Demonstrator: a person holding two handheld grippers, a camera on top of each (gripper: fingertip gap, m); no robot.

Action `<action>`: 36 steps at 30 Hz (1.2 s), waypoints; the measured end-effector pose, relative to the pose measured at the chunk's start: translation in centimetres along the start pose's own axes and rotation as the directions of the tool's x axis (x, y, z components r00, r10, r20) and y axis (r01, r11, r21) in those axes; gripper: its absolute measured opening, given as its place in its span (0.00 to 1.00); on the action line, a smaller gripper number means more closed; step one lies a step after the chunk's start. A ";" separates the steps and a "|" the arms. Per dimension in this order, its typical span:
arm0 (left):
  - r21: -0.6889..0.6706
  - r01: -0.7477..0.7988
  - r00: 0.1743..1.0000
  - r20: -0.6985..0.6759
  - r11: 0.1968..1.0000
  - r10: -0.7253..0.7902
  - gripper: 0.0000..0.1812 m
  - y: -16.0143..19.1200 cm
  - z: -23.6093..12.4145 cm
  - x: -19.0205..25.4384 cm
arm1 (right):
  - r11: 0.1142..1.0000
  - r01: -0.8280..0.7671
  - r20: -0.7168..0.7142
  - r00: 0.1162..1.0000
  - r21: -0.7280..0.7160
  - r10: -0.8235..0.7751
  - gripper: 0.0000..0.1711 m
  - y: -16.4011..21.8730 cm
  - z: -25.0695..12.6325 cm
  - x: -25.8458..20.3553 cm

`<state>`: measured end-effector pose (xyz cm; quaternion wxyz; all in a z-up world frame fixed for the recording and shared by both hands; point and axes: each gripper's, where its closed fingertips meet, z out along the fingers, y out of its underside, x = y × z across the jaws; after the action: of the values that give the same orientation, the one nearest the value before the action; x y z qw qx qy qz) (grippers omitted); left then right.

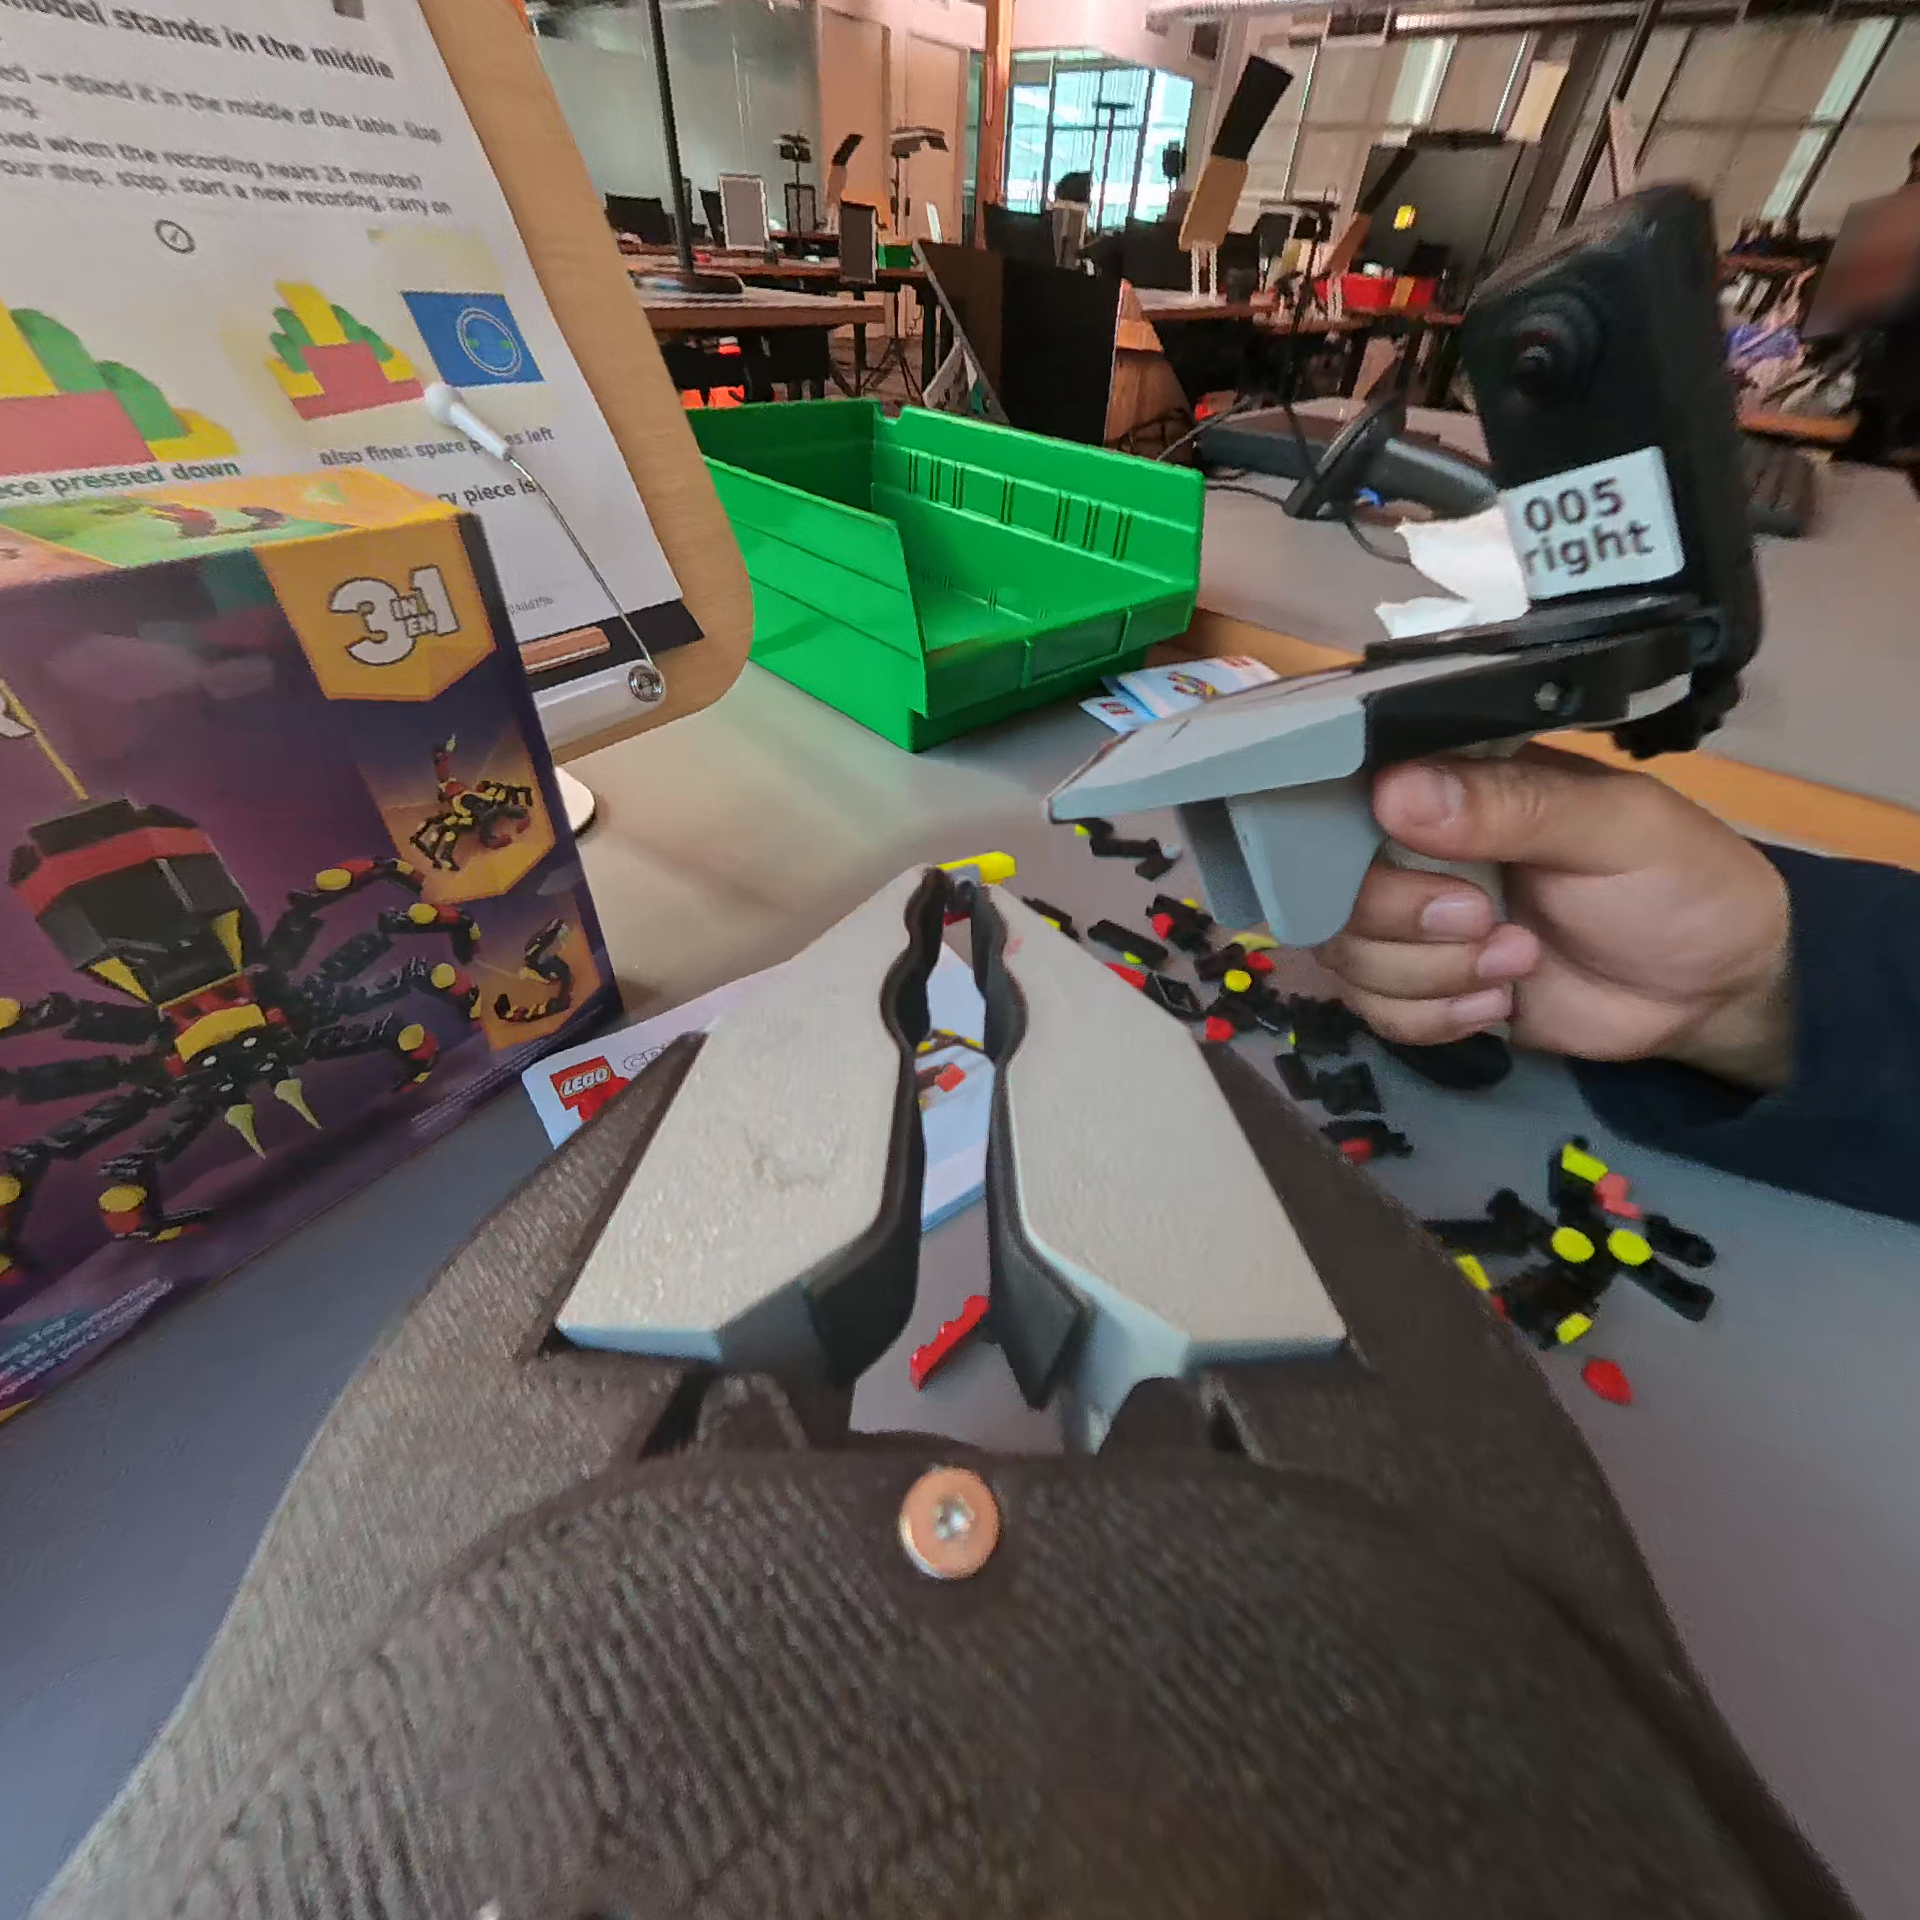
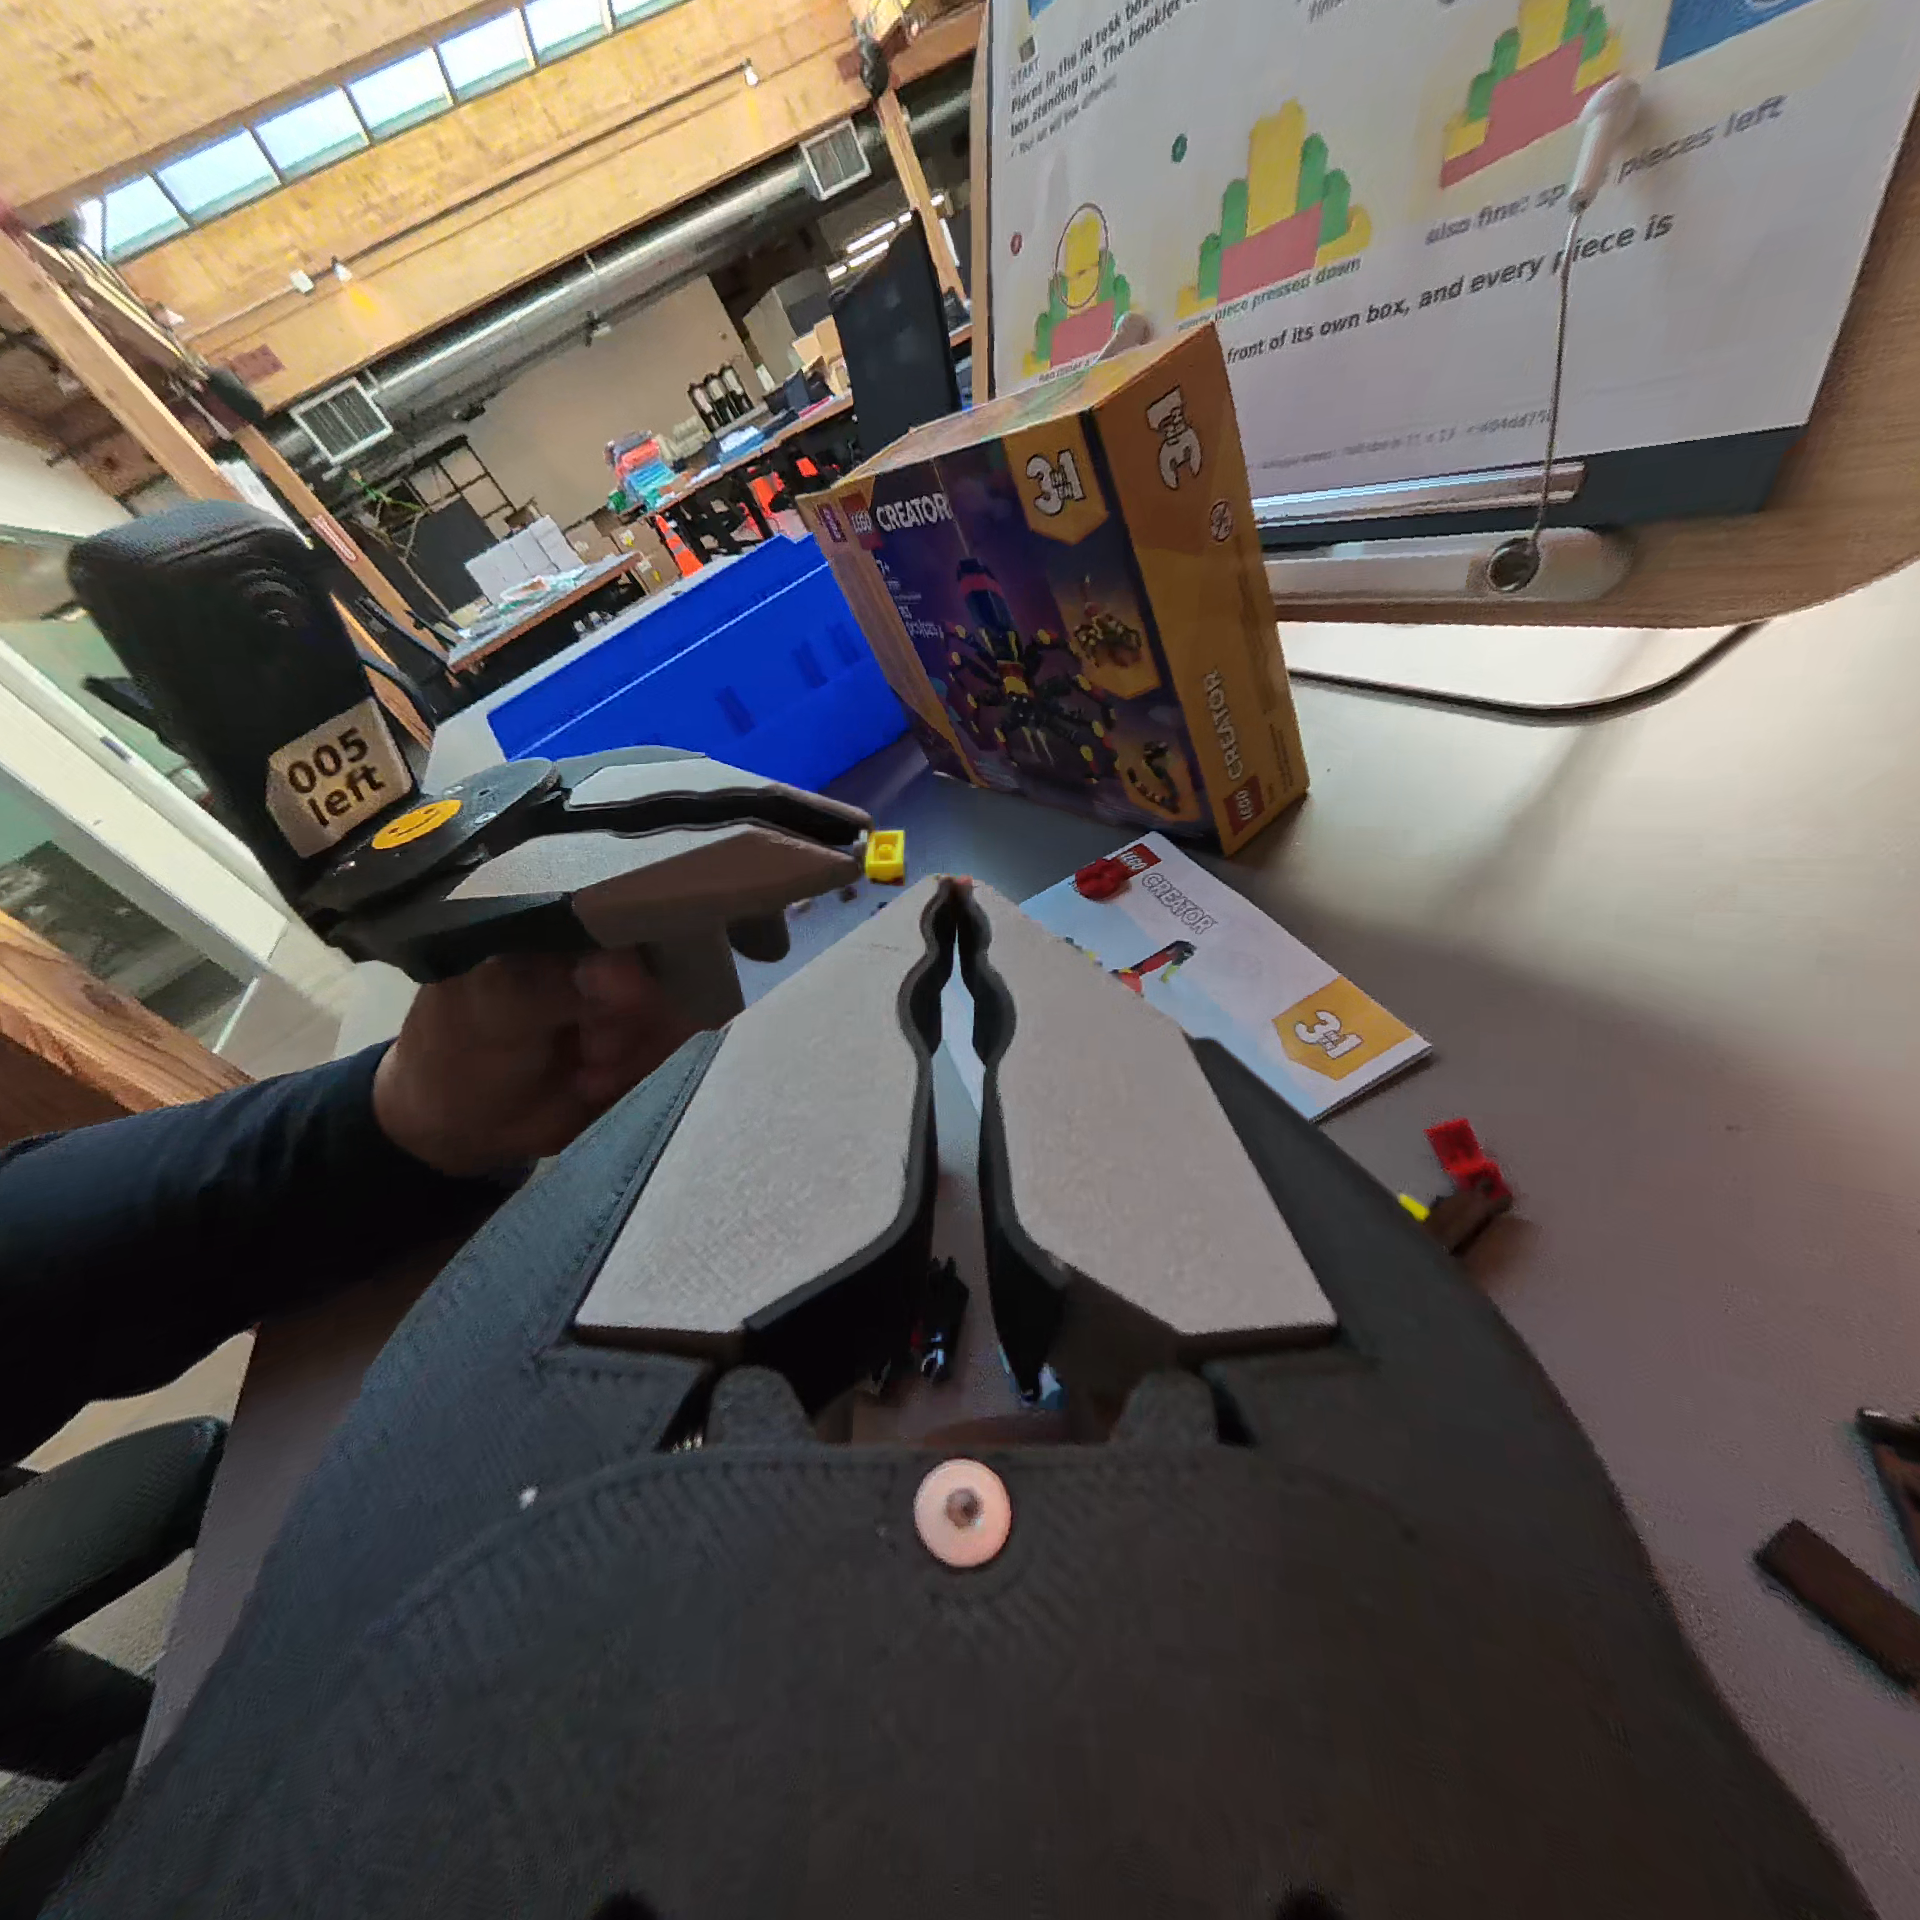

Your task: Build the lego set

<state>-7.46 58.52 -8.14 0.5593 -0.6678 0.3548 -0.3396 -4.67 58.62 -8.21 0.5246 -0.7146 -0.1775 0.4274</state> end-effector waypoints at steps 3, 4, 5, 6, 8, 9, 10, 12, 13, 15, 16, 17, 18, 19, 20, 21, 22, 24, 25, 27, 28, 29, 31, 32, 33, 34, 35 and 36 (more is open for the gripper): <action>0.009 0.035 0.999 -0.019 0.999 -0.035 0.01 -0.1 -0.2 0.1 | 0.999 -0.039 0.072 0.997 -0.024 0.041 0.00 0.4 -0.3 0.0; 0.001 0.045 0.998 -0.034 0.999 -0.045 0.01 0.1 -0.1 0.3 | 0.998 -0.039 0.101 0.994 -0.045 0.044 0.04 0.8 -0.2 -0.3; -0.008 0.060 0.997 -0.053 0.998 -0.060 0.01 0.4 0.0 0.5 | 0.997 -0.029 0.133 0.990 -0.073 0.039 0.08 1.2 0.0 -0.8; -0.010 0.070 0.995 -0.069 0.997 -0.071 0.01 0.4 0.1 0.8 | 0.995 0.002 0.158 0.987 -0.096 0.013 0.11 1.5 0.1 -1.5; 0.000 0.097 0.989 -0.108 0.995 -0.097 0.01 0.2 0.1 1.3 | 0.986 0.106 0.129 0.988 -0.128 -0.089 0.11 2.2 0.6 -1.9; 0.000 0.112 0.986 -0.124 0.994 -0.111 0.02 0.1 0.0 1.6 | 0.977 0.158 0.121 0.983 -0.144 -0.141 0.10 2.5 0.7 -2.1; -0.002 0.114 0.984 -0.135 0.994 -0.113 0.02 0.2 0.0 1.7 | 0.969 0.199 0.107 0.977 -0.147 -0.185 0.10 2.6 0.8 -2.2; -0.011 0.107 0.986 -0.131 0.994 -0.107 0.01 0.3 -0.1 1.5 | 0.959 0.255 0.053 0.967 -0.126 -0.250 0.08 2.3 0.9 -2.0; -0.015 0.120 0.983 -0.136 0.993 -0.121 0.01 0.4 -0.2 1.3 | 0.952 0.284 0.029 0.959 -0.117 -0.282 0.07 2.1 0.9 -1.8; -0.023 0.164 0.974 -0.155 0.986 -0.166 0.01 0.4 -0.3 1.1 | 0.925 0.362 -0.013 0.931 -0.118 -0.366 0.07 2.0 0.9 -1.6; -0.026 0.188 0.968 -0.163 0.982 -0.190 0.02 0.4 -0.4 1.0 | 0.909 0.400 -0.017 0.914 -0.120 -0.404 0.07 2.1 1.0 -1.7; -0.030 0.209 0.963 -0.168 0.978 -0.211 0.02 0.5 -0.4 0.9 | 0.897 0.425 -0.019 0.903 -0.123 -0.430 0.07 2.1 1.1 -1.8; -0.033 0.224 0.959 -0.171 0.974 -0.227 0.01 0.5 -0.4 0.8 | 0.890 0.438 -0.023 0.896 -0.126 -0.444 0.07 2.2 1.2 -1.9; -0.037 0.234 0.956 -0.176 0.972 -0.237 0.01 0.5 -0.4 0.7 | 0.887 0.445 -0.021 0.893 -0.122 -0.450 0.07 2.2 1.3 -2.1; -0.040 0.237 0.954 -0.180 0.971 -0.240 0.01 0.6 -0.4 0.8 | 0.887 0.446 -0.016 0.892 -0.115 -0.451 0.07 2.2 1.3 -2.3; -0.041 0.235 0.954 -0.182 0.971 -0.238 0.01 0.6 -0.4 0.9 | 0.889 0.445 -0.013 0.894 -0.110 -0.449 0.06 2.1 1.3 -2.3; -0.048 0.230 0.954 -0.186 0.972 -0.235 0.01 0.7 -0.4 1.0 | 0.891 0.441 -0.015 0.895 -0.105 -0.445 0.06 2.0 1.3 -2.3; -0.064 0.213 0.956 -0.190 0.975 -0.222 0.01 0.9 -0.3 1.3 | 0.897 0.434 -0.021 0.899 -0.089 -0.437 0.04 1.8 1.3 -2.3; -0.083 0.208 0.955 -0.197 0.975 -0.220 0.02 1.1 -0.2 1.6 | 0.897 0.434 -0.028 0.899 -0.085 -0.438 0.02 1.7 1.2 -2.2; -0.111 0.197 0.953 -0.211 0.974 -0.217 0.01 1.5 0.0 2.0 | 0.885 0.459 -0.024 0.886 -0.082 -0.462 0.02 1.5 0.9 -2.1; -0.110 0.186 0.956 -0.209 0.976 -0.205 0.00 1.5 -0.1 2.0 | 0.881 0.467 -0.037 0.882 -0.075 -0.470 0.01 1.2 0.8 -1.9; -0.104 0.168 0.960 -0.209 0.980 -0.186 0.00 1.4 -0.1 2.2 | 0.879 0.470 -0.049 0.879 -0.078 -0.474 0.01 1.0 0.7 -1.7; -0.098 0.133 0.974 -0.171 0.986 -0.148 0.00 1.5 -0.1 1.9 | 0.875 0.473 -0.080 0.873 -0.102 -0.481 0.01 0.8 0.6 -1.0; -0.096 0.116 0.980 -0.149 0.989 -0.129 0.00 1.5 0.0 1.5 | 0.869 0.480 -0.123 0.862 -0.120 -0.492 0.01 0.7 0.4 -0.2; -0.097 0.104 0.984 -0.133 0.990 -0.116 0.00 1.5 -0.1 1.1 | 0.861 0.485 -0.184 0.842 -0.152 -0.507 0.01 0.5 0.0 1.1; -0.098 0.100 0.988 -0.108 0.990 -0.111 0.00 1.6 -0.1 0.4 | 0.852 0.490 -0.241 0.817 -0.186 -0.523 0.02 0.2 -0.5 2.4; -0.092 0.100 0.990 -0.086 0.991 -0.108 0.00 1.5 -0.2 -0.3 | 0.839 0.501 -0.273 0.794 -0.213 -0.543 0.01 0.1 -1.0 3.4; -0.076 0.101 0.991 -0.083 0.992 -0.107 0.00 1.3 -0.2 -0.7 | 0.828 0.506 -0.289 0.777 -0.240 -0.559 0.01 0.0 -1.5 4.1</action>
<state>-8.14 58.87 -9.41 0.5004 -0.6898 0.3554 -0.3840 -1.18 60.61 -9.80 0.5920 -0.7358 -0.3086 0.1137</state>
